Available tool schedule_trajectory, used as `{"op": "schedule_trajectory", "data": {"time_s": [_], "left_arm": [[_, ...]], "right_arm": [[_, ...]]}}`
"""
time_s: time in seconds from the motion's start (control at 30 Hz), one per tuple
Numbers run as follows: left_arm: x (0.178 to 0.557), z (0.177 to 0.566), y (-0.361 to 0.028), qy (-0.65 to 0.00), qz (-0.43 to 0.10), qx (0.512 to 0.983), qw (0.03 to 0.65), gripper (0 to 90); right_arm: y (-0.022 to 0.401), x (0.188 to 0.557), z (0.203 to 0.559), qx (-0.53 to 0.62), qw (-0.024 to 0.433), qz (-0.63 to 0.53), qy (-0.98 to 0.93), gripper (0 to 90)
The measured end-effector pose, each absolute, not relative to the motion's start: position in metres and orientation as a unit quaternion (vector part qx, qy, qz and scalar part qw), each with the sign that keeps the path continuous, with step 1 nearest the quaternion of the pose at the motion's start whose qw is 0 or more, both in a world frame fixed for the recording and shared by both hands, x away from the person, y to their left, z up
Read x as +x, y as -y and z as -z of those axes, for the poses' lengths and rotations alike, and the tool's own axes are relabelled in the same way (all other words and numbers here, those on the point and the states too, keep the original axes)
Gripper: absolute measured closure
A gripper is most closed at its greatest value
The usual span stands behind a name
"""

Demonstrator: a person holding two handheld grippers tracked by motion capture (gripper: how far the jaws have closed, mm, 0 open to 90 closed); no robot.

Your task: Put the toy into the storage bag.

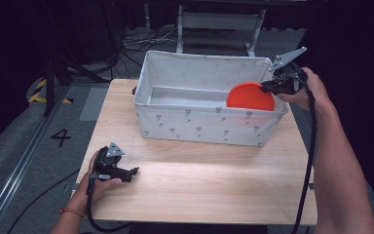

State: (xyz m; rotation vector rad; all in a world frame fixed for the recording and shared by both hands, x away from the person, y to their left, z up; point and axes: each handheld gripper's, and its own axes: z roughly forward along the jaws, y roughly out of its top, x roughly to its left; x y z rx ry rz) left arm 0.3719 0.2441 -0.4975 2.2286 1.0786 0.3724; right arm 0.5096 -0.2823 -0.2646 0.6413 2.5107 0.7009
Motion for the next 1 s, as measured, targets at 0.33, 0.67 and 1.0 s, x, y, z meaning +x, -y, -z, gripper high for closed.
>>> {"op": "schedule_trajectory", "data": {"time_s": [0.33, 0.67, 1.0], "left_arm": [[0.372, 0.498, -0.244, -0.409, -0.141, 0.845, 0.314, 0.5], [0.372, 0.498, -0.244, -0.410, -0.140, 0.845, 0.314, 0.5], [0.372, 0.498, -0.244, -0.410, -0.141, 0.845, 0.314, 0.5]], "right_arm": [[0.273, 0.505, 0.280, 0.181, 0.188, -0.208, -0.943, 82.6], [0.258, 0.507, 0.291, 0.140, 0.138, -0.156, -0.968, 82.4], [0.245, 0.517, 0.301, 0.134, 0.109, -0.108, -0.979, 81.8]]}}
